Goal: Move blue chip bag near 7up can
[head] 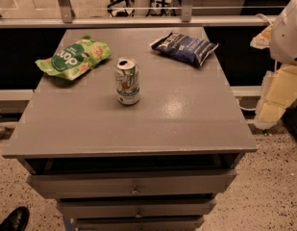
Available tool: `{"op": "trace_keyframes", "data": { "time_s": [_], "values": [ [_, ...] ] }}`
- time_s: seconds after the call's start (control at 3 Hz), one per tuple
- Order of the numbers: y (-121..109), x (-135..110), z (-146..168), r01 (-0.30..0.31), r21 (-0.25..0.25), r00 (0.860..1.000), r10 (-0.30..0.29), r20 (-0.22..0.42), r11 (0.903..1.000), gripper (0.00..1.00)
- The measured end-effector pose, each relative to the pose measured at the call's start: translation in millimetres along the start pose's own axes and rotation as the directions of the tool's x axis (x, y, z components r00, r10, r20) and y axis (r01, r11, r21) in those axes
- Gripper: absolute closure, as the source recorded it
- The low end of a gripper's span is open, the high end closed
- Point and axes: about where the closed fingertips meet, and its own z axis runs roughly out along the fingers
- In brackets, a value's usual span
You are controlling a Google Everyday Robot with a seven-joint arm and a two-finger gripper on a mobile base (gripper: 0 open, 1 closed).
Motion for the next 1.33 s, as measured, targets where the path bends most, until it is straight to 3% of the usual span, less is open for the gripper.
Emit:
{"op": "trace_keyframes", "data": {
  "time_s": [0.33,0.67,1.0,1.33],
  "values": [
    [0.0,0.0,0.0,0.0,0.0,1.0,0.0,0.0,1.0,0.0],
    [-10.0,-2.2,2.9,0.008,0.055,1.0,-0.009,0.023,0.9985,0.0],
    [-64.7,-4.6,18.5,-0.026,0.193,0.993,0.002,0.122,0.9809,0.0],
    [-106.3,-8.5,37.3,-0.071,0.242,0.979,0.02,0.205,0.9676,0.0]
  ]
}}
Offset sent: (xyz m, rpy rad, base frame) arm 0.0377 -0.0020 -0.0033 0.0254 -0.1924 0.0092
